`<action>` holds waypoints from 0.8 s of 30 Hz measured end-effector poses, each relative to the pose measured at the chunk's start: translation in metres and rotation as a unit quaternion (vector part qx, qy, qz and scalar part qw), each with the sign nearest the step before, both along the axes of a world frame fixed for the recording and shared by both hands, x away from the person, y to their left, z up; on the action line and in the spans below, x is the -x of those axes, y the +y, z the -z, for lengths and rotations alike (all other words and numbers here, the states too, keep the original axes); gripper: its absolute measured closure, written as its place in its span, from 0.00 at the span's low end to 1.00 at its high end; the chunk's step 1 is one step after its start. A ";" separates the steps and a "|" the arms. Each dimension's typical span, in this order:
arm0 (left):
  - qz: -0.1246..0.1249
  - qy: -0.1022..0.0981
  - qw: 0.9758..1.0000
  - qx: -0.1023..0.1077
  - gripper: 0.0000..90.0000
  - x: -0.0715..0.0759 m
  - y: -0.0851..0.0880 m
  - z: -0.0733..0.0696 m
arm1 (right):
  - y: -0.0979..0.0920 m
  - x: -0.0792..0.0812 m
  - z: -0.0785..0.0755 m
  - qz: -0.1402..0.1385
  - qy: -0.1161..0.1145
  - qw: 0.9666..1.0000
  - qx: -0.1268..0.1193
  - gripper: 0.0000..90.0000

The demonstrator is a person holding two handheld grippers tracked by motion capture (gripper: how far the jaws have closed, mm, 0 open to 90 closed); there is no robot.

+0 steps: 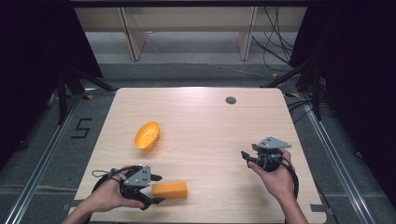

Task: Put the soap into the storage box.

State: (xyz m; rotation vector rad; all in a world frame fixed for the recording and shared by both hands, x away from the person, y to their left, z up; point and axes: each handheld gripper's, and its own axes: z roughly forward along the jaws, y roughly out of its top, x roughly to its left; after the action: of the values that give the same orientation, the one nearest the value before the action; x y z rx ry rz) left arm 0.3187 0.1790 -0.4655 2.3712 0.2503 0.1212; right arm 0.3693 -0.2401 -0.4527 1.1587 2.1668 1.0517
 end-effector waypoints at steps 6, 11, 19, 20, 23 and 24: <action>0.019 0.007 0.999 -0.047 0.35 -0.007 -0.018 -0.001 | 0.001 0.000 0.000 0.001 0.012 1.000 -0.004 0.52; 0.030 0.018 0.997 -0.070 0.39 -0.010 -0.030 0.003 | 0.001 0.000 0.001 0.000 0.013 1.000 -0.003 0.51; 0.035 0.034 0.994 -0.102 0.46 -0.012 -0.043 0.003 | 0.001 0.000 0.001 -0.003 0.019 1.000 0.000 0.51; 0.035 0.034 0.994 -0.102 0.47 -0.012 -0.043 0.003 | 0.002 0.000 0.002 -0.003 0.019 1.000 -0.001 0.51; 0.037 0.037 0.992 -0.113 0.50 -0.013 -0.046 0.003 | 0.001 -0.001 0.002 -0.007 0.018 1.000 0.005 0.51; 0.039 0.040 0.991 -0.122 0.51 -0.014 -0.048 0.003 | 0.002 0.000 0.002 -0.004 0.023 1.000 0.002 0.51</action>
State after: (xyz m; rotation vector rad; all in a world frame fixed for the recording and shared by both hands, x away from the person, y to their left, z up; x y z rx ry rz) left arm 0.3331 0.1307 -0.4689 2.6283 0.1904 0.0200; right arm 0.3694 -0.2385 -0.4546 1.1844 2.2087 1.0328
